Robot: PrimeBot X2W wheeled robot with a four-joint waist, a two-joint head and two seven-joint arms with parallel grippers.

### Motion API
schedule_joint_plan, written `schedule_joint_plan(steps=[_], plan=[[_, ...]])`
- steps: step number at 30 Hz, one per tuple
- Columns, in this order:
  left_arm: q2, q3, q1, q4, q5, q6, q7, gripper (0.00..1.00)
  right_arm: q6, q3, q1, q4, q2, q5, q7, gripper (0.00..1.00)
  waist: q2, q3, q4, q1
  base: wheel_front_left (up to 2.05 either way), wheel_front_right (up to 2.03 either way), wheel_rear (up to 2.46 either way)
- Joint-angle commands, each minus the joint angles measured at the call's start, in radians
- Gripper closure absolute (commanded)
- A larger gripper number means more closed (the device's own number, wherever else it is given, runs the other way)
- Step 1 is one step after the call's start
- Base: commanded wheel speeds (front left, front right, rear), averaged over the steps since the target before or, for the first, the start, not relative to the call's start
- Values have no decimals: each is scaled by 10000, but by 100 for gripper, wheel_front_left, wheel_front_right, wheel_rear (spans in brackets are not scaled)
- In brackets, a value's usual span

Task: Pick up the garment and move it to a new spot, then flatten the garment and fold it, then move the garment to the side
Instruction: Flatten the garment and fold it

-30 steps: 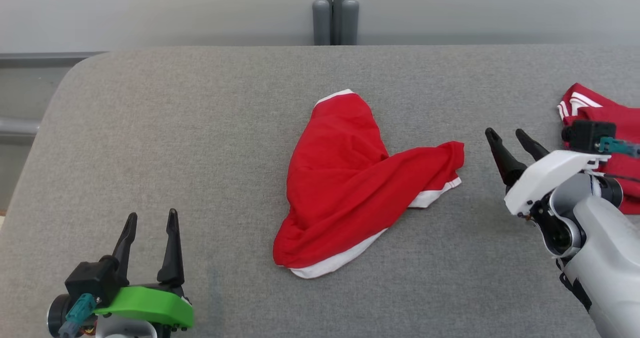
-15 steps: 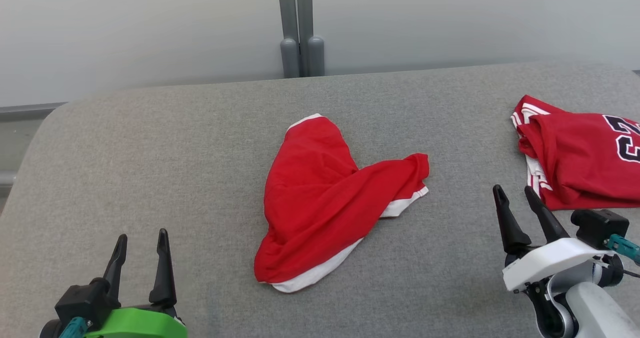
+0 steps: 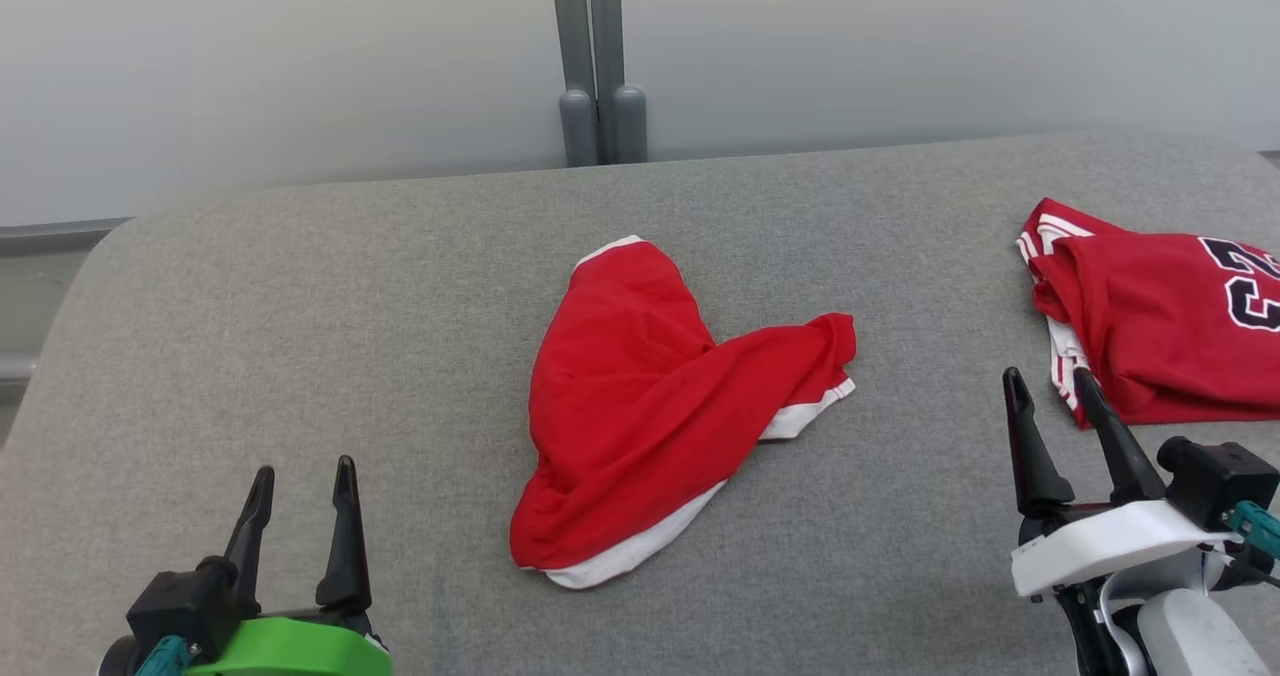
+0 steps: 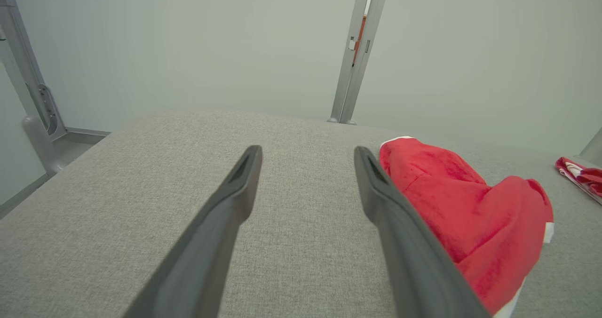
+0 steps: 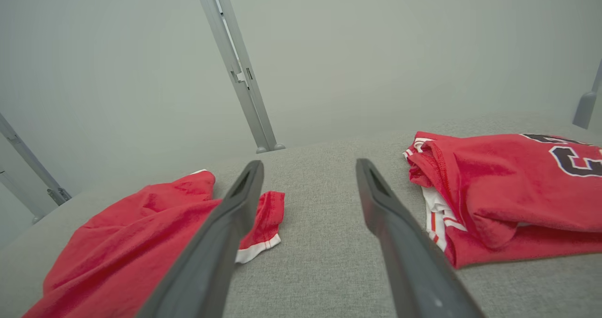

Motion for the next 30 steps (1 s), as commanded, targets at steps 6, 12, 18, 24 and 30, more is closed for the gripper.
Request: schedule_joint_plan(steps=[6, 12, 18, 24, 30], plan=[[-154, 251, 197, -228, 261, -127, -45, 0, 5, -120, 83, -169, 52, -290, -24, 0, 0, -66, 82, 0, 0, 0, 0], [-247, 364, 244, -205, 347, -235, -41, 0, 5, -9, 43, -128, 67, -361, -25, 0, 0, -66, 97, 0, 0, 0, 0], [-304, 420, 274, -121, 440, -329, -40, 0, 5, 34, 20, 11, 13, -358, -25, 0, 0, -73, 112, 0, 0, 0, 0], [-343, 424, 247, -41, 482, -399, -41, 0, 5, -2, 103, 134, -58, -379, -25, 0, 0, -91, 264, 0, 0, 0, 0], [-328, 269, 241, 92, 513, -543, -31, 0, 5, 87, 0, 228, -81, -402, -26, 0, 0, -50, 355, 0, 0, 0, 0]])
